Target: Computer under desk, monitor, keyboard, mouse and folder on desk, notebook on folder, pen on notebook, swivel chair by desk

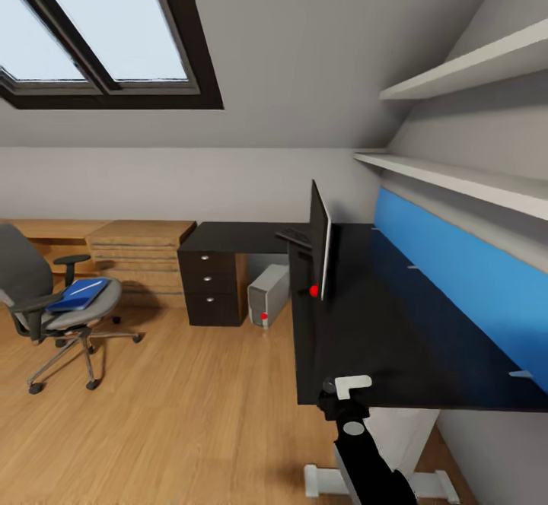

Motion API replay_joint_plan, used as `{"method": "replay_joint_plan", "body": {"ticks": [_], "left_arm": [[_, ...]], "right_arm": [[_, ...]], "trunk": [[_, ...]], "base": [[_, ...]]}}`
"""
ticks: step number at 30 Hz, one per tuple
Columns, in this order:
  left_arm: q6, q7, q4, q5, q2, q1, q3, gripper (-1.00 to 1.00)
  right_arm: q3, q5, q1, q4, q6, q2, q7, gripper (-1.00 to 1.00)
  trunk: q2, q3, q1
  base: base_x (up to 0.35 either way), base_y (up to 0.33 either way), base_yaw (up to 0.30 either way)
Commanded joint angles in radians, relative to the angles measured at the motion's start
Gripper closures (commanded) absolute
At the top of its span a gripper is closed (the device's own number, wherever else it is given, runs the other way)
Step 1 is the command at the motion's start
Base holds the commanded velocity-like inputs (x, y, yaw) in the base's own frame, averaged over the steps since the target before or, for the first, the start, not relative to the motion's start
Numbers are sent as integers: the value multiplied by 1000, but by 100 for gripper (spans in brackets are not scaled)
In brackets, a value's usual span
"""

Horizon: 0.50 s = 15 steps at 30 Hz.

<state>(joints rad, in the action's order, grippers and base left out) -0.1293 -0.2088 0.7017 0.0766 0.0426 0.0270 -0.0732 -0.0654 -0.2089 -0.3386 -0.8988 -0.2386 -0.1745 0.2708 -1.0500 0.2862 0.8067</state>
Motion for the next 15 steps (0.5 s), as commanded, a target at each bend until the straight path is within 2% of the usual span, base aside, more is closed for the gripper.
{"method": "replay_joint_plan", "body": {"ticks": [1,3,5,7,13,15], "left_arm": [[-4,0,-1,8,0,1,0,-100],[-4,0,-1,9,0,1,0,-100],[-4,0,-1,9,0,1,0,-100],[-4,0,-1,9,0,1,0,-100],[-4,1,-1,9,0,1,0,-100],[-3,0,-1,8,1,1,0,-100]], "right_arm": [[-5,-11,-1,-1,-10,0,3,100],[-24,-11,0,-1,-9,0,3,100],[-73,-9,0,0,-7,0,2,100],[-96,-7,0,1,-6,0,2,100],[-111,3,5,1,-5,0,2,100],[-113,3,6,1,-5,0,2,100]], "trunk": [[-1,1,0],[-1,1,0],[-1,1,0],[-1,1,0],[-1,1,0],[-1,1,0]], "base": [[-177,296,0],[-176,297,0],[-167,298,0],[-140,306,0],[-55,308,0],[-3,50,0]]}}
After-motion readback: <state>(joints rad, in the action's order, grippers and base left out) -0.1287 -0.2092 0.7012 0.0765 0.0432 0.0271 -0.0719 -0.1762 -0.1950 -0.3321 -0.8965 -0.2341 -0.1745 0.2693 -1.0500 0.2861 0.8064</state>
